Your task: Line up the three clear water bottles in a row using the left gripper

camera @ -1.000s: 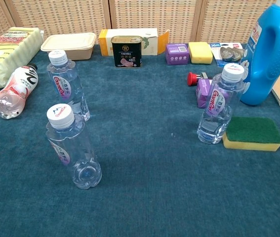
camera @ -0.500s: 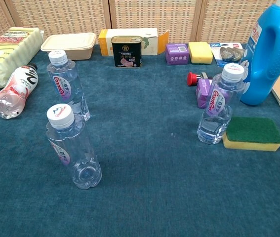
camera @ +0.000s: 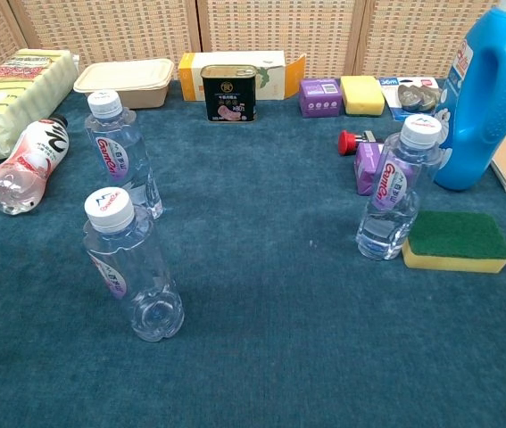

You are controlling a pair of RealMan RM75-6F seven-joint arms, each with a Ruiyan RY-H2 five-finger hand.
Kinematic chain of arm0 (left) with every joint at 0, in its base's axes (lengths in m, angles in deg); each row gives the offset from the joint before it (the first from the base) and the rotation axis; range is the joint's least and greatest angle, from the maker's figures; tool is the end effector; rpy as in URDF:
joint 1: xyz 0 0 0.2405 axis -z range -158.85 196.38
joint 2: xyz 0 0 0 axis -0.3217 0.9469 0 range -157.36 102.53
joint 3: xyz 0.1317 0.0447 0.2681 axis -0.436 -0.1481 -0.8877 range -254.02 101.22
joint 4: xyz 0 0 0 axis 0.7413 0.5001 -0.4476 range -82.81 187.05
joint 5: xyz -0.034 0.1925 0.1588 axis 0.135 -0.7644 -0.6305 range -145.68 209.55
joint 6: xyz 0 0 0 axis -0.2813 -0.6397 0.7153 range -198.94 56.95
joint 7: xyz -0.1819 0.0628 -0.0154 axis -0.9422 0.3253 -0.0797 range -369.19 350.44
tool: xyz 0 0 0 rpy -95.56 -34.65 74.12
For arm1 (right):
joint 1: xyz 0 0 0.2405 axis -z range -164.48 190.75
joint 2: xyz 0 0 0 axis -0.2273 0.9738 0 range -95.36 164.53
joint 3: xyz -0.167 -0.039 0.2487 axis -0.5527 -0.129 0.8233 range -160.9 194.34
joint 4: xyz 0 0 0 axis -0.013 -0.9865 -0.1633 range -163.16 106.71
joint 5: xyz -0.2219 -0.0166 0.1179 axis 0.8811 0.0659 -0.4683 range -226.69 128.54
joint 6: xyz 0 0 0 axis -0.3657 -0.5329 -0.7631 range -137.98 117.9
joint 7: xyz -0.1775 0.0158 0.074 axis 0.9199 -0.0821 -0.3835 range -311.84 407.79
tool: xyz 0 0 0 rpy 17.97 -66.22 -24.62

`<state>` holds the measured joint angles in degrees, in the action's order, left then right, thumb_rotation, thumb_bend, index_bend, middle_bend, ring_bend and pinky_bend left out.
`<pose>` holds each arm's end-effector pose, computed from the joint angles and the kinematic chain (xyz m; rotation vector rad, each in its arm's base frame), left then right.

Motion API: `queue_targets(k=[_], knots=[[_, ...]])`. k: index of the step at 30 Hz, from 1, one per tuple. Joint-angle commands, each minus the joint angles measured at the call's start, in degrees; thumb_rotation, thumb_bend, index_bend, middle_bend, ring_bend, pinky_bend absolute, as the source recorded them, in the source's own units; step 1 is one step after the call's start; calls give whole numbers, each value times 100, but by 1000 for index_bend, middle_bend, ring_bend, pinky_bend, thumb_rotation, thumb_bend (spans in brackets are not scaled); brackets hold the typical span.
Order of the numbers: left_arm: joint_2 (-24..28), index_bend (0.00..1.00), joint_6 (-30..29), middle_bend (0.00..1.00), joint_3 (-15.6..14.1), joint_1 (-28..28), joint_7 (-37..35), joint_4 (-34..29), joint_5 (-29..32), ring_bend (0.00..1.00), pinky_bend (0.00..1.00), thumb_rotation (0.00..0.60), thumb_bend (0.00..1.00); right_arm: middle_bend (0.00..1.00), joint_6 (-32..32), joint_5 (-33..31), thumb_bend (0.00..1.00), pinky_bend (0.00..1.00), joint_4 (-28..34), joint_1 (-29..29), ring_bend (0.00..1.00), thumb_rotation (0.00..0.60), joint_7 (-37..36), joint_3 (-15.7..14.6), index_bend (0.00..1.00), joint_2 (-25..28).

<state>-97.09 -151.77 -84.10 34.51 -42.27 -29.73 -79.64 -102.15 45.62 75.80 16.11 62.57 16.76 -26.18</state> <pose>-0.3130 0.2303 0.0436 -1.9080 -1.2954 -1.2983 -0.3220 -0.1759 0.1479 1.4168 -0.7872 0.8518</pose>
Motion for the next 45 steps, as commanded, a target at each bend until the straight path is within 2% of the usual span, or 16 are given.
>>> queue_targets(k=[1,6,14,21,23,25,27,29,30,33,38,42,45], knots=[[-473,0,303,0,-109,440,-548,277,-175,0,77,600,140,0,-5,6,0,0,-12,5,0,600,-60,-8,0,26],[-790,0,549,0,-117,729,-864,284,-62,0,77,600,135,0,-3,-6,0,0,-15,-1,0,600,-158,5,0,65],[-1574,0,762,0,43,1008,-1320,513,356,0,77,600,132,0,-28,12,0,0,-26,15,0,600,-278,-6,0,116],[-2017,0,1029,0,71,1261,-1364,618,534,0,83,600,133,0,0,-29,0,0,-24,2,0,600,-398,7,0,164],[-2133,0,1146,0,102,1325,-1226,596,624,0,130,600,135,0,7,-36,0,0,-26,1,0,600,-434,6,0,181],[-2185,0,1198,2,128,1326,-1087,557,726,0,230,600,153,0,12,-35,0,0,-29,-2,0,600,-454,4,0,191],[-2269,17,1216,75,204,1272,-781,510,919,46,309,600,178,0,15,-34,0,0,-33,-4,0,600,-491,3,0,205],[-2365,125,1220,228,276,1190,-424,465,1125,158,381,600,200,0,15,-29,0,0,-37,-5,0,600,-532,1,0,221],[-2390,215,1232,309,289,1174,-316,435,1184,222,413,600,211,0,13,-26,0,0,-39,-5,0,600,-548,1,0,227],[-2441,365,1281,422,317,1173,-103,352,1308,312,451,600,236,0,-1,-14,0,0,-45,-1,0,600,-606,-3,0,246],[-2476,472,1276,504,331,1215,59,273,1351,352,460,600,260,0,-30,8,0,0,-50,12,0,600,-656,-9,0,267],[-2494,482,1217,511,394,1247,143,205,1380,353,460,600,261,0,-40,24,0,0,-54,18,0,600,-671,-15,0,274],[-2467,482,1173,512,551,1322,172,98,1446,354,460,600,258,0,-36,38,0,0,-54,17,0,600,-684,-23,0,281]])
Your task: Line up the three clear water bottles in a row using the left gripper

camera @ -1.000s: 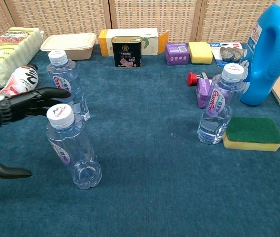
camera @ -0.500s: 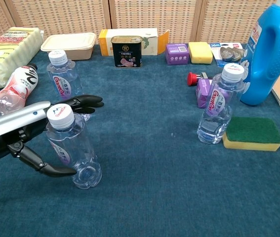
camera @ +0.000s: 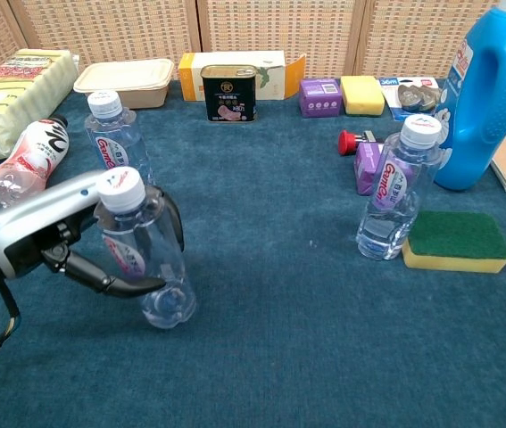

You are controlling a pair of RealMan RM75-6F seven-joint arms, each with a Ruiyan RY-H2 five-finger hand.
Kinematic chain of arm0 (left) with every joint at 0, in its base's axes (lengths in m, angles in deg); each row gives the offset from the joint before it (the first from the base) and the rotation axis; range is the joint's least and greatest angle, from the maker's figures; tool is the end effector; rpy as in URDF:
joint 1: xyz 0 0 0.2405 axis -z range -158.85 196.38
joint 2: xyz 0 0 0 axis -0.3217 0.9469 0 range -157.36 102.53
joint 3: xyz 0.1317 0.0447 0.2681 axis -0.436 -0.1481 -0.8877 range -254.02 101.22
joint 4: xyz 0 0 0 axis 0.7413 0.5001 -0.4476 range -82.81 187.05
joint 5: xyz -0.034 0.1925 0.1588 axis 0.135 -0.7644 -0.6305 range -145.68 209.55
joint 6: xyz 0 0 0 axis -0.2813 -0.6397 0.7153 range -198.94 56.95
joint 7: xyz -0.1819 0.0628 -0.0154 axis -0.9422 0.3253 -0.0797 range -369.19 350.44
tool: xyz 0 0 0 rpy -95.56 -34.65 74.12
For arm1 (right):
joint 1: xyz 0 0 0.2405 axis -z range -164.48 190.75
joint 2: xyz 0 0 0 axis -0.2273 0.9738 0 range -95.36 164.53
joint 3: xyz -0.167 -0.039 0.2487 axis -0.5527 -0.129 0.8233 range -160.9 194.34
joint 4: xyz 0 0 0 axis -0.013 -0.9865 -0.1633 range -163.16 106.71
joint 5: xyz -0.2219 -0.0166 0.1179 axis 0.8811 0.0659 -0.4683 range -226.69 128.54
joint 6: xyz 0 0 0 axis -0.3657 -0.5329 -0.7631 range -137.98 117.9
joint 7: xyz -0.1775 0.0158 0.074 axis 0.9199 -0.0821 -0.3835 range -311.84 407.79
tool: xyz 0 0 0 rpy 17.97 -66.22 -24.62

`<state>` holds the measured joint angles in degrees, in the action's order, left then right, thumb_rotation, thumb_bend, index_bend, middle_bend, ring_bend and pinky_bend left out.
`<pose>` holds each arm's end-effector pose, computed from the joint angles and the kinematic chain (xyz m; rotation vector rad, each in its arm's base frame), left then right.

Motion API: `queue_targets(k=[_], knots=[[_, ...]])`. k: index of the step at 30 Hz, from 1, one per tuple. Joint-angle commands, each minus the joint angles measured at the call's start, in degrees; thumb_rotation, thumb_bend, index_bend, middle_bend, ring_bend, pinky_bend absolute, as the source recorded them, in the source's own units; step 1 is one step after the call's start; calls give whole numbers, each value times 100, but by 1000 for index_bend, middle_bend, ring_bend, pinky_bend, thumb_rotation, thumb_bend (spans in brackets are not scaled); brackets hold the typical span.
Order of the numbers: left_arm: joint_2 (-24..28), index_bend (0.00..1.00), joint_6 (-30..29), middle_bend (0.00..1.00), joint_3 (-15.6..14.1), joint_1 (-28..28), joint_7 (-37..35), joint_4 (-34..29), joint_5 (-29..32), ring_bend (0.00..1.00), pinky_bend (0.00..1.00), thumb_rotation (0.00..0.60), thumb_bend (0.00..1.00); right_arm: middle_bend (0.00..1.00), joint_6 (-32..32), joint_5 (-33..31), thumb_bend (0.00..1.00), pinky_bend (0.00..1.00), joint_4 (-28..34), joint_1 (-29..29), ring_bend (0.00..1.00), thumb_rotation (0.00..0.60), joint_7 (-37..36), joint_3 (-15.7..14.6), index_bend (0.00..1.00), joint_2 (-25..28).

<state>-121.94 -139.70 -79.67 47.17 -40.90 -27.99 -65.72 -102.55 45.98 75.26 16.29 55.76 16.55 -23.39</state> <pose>-0.1937 0.2862 -0.1157 -1.8470 -1.5999 -1.5010 -0.3277 -0.1736 0.1641 1.4038 -0.8338 0.9005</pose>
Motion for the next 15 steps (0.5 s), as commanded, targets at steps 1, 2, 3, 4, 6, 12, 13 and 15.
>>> queue_targets(k=[1,2,3,4,6,12,13,15], knots=[[28,482,-38,512,164,82,65,-112,84,354,460,600,257,0,4,4,0,0,1,-1,0,600,-7,-3,0,4],[39,482,-30,512,223,114,100,-151,116,353,460,600,257,0,5,4,0,0,1,-2,0,600,-9,-3,0,6],[55,482,-2,512,288,157,137,-201,162,354,459,600,256,0,7,4,0,0,1,-3,0,600,-11,-2,0,6],[65,482,25,511,353,201,151,-242,202,353,459,600,254,0,10,3,0,0,0,-5,0,600,-13,-1,0,6],[65,482,177,511,555,355,137,-339,353,354,459,600,251,0,24,4,0,0,-1,-10,0,600,-13,-4,0,6],[-55,481,670,512,1082,818,306,-481,795,353,459,600,246,0,54,14,0,0,8,-18,0,600,19,-18,0,1],[-103,481,750,512,1180,905,375,-450,868,353,459,600,246,0,66,15,0,0,8,-22,0,600,22,-20,0,-1],[-221,481,936,511,1357,1069,515,-364,1074,353,459,600,246,0,98,2,0,0,6,-36,0,600,33,-20,0,-7]])
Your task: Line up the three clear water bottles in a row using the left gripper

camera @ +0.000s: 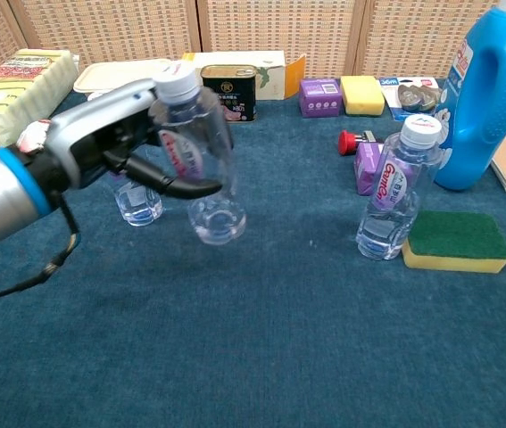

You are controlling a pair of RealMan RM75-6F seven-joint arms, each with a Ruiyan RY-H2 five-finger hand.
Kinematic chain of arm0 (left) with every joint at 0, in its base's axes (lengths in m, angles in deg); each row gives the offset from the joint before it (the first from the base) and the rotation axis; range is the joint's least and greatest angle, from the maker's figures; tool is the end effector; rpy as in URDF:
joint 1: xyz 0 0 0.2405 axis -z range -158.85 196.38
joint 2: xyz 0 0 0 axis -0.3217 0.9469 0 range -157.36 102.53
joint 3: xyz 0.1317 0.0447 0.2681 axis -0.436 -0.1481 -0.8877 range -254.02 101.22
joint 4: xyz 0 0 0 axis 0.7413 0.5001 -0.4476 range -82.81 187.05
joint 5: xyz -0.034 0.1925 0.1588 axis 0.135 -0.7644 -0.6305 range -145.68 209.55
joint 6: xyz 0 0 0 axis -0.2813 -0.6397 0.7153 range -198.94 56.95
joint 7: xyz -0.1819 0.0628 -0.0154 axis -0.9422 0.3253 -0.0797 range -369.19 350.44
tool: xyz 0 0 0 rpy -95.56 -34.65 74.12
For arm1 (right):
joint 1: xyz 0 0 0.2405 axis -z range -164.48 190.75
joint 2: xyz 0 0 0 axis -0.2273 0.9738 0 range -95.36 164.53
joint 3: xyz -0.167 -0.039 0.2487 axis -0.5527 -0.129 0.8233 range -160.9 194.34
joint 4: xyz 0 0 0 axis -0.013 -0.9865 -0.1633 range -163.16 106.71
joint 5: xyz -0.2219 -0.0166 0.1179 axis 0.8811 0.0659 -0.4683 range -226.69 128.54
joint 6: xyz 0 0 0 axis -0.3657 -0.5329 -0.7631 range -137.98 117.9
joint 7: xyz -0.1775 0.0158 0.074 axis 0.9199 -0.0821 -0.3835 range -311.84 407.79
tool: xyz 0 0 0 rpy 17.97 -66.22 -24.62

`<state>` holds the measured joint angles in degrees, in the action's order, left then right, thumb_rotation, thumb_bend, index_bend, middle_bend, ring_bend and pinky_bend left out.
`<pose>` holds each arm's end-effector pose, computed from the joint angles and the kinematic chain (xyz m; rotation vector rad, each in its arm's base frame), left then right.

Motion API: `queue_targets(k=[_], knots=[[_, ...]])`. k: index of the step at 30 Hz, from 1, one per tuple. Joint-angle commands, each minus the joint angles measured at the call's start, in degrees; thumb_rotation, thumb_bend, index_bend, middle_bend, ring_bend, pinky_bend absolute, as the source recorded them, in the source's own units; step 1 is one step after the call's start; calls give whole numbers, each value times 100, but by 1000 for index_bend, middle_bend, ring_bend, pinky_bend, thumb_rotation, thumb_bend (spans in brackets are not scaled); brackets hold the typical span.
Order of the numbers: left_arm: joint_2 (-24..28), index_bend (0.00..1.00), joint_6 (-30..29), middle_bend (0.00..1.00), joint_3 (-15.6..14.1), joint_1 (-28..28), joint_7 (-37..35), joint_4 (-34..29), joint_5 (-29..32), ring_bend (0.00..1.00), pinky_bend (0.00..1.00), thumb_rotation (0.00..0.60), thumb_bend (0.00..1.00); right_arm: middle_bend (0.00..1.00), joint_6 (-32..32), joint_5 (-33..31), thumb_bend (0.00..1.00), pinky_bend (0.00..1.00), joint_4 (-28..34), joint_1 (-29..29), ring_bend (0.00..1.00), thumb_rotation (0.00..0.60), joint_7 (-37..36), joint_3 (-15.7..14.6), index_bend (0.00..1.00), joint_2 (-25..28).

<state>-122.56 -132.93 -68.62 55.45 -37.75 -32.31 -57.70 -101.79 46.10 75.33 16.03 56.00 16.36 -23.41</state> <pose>-0.1176 0.3556 -0.1031 -1.7908 -1.5725 -1.6149 -0.3273 -0.1743 0.1608 1.4188 -0.8400 0.8939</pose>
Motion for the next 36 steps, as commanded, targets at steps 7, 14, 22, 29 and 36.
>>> queue_targets(k=[7,14,22,29,36], knots=[[-571,481,927,512,559,750,541,450,840,353,459,600,246,0,159,-115,0,0,7,-79,0,600,-10,29,0,-2],[-938,481,1256,511,615,1060,497,894,1013,353,459,600,245,0,218,-290,0,0,-16,-118,0,600,-122,101,0,28],[-1196,481,1248,511,559,1164,490,1243,1023,353,459,600,245,0,229,-304,0,0,-42,-138,0,600,-266,111,0,77],[-1266,481,1220,511,599,1230,516,1318,1077,353,459,600,245,0,285,-370,0,0,-50,-167,0,600,-337,124,0,111],[-1364,481,1323,512,513,1300,686,1417,1140,353,459,600,245,0,296,-363,0,0,-43,-179,0,600,-312,115,0,108]])
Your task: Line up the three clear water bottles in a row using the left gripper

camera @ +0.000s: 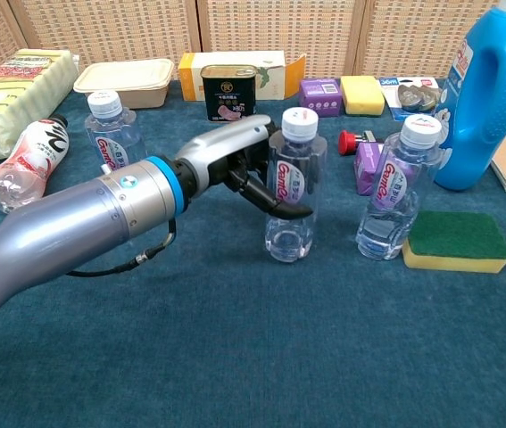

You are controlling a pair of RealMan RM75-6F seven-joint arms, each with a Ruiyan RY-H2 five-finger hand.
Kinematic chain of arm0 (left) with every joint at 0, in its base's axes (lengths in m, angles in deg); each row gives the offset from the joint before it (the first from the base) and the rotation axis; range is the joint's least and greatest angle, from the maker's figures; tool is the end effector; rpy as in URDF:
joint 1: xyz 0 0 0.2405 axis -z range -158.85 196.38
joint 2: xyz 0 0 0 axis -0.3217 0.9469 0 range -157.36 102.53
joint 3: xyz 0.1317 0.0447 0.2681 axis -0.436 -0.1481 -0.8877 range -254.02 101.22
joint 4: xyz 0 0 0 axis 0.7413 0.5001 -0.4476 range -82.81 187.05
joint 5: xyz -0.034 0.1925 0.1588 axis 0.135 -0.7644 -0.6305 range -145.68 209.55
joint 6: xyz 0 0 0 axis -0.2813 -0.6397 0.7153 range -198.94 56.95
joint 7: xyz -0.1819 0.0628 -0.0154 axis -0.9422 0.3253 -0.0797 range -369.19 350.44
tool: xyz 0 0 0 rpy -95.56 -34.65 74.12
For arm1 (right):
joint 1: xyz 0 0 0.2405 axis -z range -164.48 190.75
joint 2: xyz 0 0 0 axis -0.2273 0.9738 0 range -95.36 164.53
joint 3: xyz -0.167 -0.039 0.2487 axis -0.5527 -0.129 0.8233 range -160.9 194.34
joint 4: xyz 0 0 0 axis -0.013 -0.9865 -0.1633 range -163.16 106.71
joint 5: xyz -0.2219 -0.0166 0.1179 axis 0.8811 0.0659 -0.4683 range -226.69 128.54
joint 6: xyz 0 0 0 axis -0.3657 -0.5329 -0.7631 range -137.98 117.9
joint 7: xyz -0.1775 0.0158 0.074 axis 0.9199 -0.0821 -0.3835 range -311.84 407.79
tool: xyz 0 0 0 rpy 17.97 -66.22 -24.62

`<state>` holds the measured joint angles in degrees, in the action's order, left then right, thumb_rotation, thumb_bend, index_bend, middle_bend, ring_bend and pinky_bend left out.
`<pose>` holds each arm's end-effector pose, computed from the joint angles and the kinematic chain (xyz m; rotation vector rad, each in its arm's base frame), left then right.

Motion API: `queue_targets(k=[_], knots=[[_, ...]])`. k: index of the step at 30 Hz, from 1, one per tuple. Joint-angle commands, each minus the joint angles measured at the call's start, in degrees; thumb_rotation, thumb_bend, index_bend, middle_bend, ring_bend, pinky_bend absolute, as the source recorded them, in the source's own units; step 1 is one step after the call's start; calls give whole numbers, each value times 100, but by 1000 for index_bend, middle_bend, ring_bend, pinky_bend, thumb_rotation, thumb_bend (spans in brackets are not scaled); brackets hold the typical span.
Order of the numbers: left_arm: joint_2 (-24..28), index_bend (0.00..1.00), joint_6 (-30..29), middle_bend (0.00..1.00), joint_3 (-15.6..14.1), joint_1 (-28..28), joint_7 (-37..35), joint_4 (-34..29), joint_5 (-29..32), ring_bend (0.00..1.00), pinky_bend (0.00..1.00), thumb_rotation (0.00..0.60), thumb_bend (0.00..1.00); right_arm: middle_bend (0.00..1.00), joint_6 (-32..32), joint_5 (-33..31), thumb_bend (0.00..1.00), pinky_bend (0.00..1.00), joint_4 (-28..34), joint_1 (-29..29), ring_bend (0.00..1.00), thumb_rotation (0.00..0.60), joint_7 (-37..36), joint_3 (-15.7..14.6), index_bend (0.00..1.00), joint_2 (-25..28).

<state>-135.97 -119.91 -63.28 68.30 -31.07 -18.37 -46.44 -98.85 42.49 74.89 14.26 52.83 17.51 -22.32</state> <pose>-0.0520 0.3962 -0.1945 -1.9220 -1.5859 -1.4202 -0.3378 -0.1897 0.1655 1.4021 -0.8894 0.8832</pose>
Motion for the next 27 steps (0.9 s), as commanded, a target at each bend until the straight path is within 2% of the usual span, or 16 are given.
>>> queue_targets(k=[1,4,6,8,10,13,25,27], knots=[[-37,481,25,512,-29,20,27,39,18,353,459,600,245,0,1,-4,0,0,1,-3,0,600,8,1,0,-1],[-96,481,-22,510,-29,18,64,99,28,349,459,600,246,0,-12,1,0,0,-1,1,0,600,3,0,0,0],[-137,451,-69,455,-30,9,82,137,33,308,447,600,247,0,-26,1,0,0,-6,5,0,600,-6,2,0,1],[-158,356,-76,320,-36,-1,59,143,48,219,410,600,248,0,-31,-1,0,0,-10,6,0,600,-18,3,0,5],[-154,174,-54,143,-44,4,32,140,52,106,347,600,249,0,-27,-4,0,0,-13,3,0,600,-28,3,0,8],[-144,7,-48,12,-72,18,6,145,7,12,272,600,248,0,-19,-11,0,0,-18,-4,0,600,-40,5,0,12],[-16,0,-353,0,-159,-61,-350,14,-283,0,206,600,209,0,-33,22,0,0,-8,1,0,600,3,-16,0,24],[123,0,-658,0,-101,-145,-412,-199,-404,0,205,600,208,0,-43,61,0,0,15,2,0,600,5,-28,0,22]])
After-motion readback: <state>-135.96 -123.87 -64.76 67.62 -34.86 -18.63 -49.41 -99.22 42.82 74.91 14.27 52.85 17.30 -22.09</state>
